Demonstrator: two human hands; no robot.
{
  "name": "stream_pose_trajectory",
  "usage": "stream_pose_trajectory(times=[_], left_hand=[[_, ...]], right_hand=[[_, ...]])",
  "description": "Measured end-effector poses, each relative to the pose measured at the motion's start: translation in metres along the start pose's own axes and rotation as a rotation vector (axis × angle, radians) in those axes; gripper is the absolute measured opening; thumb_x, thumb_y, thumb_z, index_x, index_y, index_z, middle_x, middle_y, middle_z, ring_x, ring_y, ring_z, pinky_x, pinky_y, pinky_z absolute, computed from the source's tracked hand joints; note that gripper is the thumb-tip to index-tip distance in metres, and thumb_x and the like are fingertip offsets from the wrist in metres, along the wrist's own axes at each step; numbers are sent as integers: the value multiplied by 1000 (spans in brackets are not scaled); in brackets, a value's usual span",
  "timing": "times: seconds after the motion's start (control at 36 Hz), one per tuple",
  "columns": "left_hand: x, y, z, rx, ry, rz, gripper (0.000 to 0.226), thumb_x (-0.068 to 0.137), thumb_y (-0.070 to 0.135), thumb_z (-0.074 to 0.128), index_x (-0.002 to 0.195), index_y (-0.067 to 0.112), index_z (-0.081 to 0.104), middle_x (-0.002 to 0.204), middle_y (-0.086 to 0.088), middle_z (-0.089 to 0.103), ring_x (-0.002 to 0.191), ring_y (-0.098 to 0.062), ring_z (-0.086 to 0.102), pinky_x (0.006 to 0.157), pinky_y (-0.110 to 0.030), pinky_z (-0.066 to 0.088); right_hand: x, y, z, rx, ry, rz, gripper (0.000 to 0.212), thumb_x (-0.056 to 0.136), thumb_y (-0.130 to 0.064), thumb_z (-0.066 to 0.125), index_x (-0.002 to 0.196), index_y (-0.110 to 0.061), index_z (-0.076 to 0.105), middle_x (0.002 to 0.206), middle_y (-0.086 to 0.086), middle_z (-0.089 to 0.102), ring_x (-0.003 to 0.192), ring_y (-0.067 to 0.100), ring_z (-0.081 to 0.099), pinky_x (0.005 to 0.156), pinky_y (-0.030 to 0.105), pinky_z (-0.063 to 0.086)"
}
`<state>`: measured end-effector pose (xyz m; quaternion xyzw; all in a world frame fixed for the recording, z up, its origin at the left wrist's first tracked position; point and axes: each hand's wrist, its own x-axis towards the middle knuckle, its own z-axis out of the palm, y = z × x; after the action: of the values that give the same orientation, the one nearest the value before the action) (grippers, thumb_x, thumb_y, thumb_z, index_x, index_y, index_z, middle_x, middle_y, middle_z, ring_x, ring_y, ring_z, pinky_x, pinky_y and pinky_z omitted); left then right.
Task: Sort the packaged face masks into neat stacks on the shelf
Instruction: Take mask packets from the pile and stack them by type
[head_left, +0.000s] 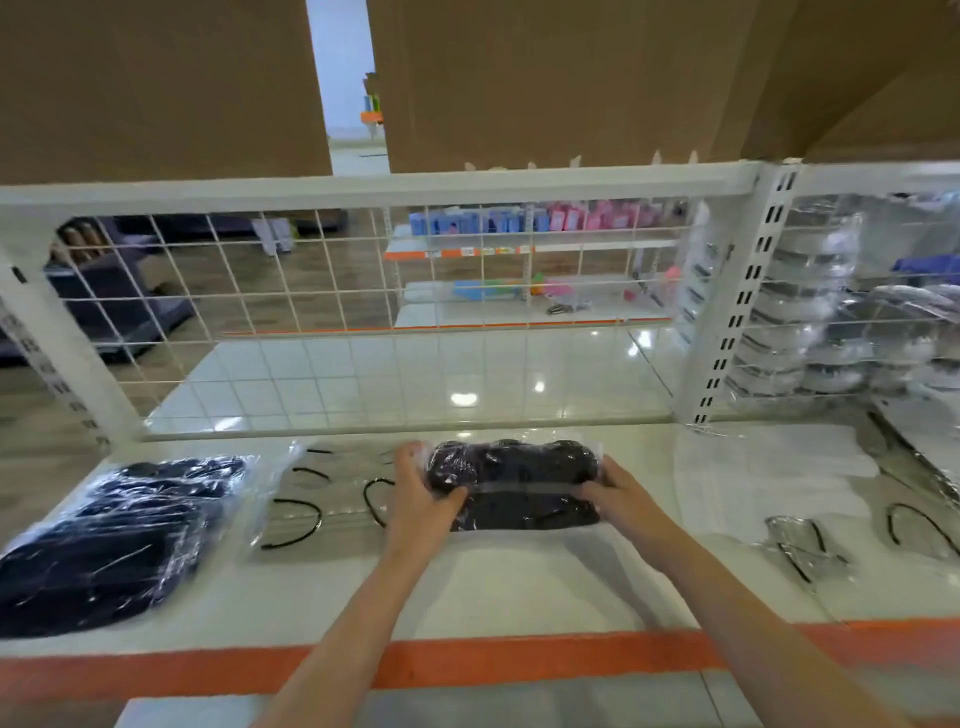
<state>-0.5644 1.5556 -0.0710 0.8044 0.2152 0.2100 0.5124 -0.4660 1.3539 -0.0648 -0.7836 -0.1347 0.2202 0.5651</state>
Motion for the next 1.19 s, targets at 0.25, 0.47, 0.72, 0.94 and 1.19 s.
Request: stream_pose_trajectory(times=[0.25,0.47,0.72,0.94,1.19], left_hand=[[-10,-33,-120,164,183,-221,70,77,2,73,133,3,31,129,-7,45,115,-20,47,88,-18,40],[-47,-66,-229,374,357,-458,59,79,7,67,125,6,31,96,-8,54,88,-27,53,73,-30,37],[-60,-85,-275,747,568,-433,65,81,11,60,139,6,31,138,-18,28,127,-34,33,106,-38,28],[-70,-123,-248,992,204,-345,34,98,27,38,128,15,48,130,-5,46,116,-25,47,99,-33,32],[-52,-105,-242,1228,3,-522,30,95,27,37,117,16,53,123,-2,54,120,-24,43,102,-39,32]], right_hand=[[15,-43,102,-184,-374,-90,19,92,-12,54,108,-3,58,87,8,51,76,14,50,68,23,45],[12,-63,224,-326,-583,-120,29,86,-19,66,64,-17,47,59,-2,46,49,8,41,47,18,32],[4,-87,336,-75,-551,-1,27,92,-3,54,69,-11,43,55,11,53,45,18,50,47,29,48],[4,-82,377,-250,-580,3,22,90,-11,57,71,-15,46,77,16,65,75,32,67,74,42,58],[7,-88,341,-594,-636,-270,11,93,-9,39,85,-14,44,75,1,49,74,23,54,63,29,42]])
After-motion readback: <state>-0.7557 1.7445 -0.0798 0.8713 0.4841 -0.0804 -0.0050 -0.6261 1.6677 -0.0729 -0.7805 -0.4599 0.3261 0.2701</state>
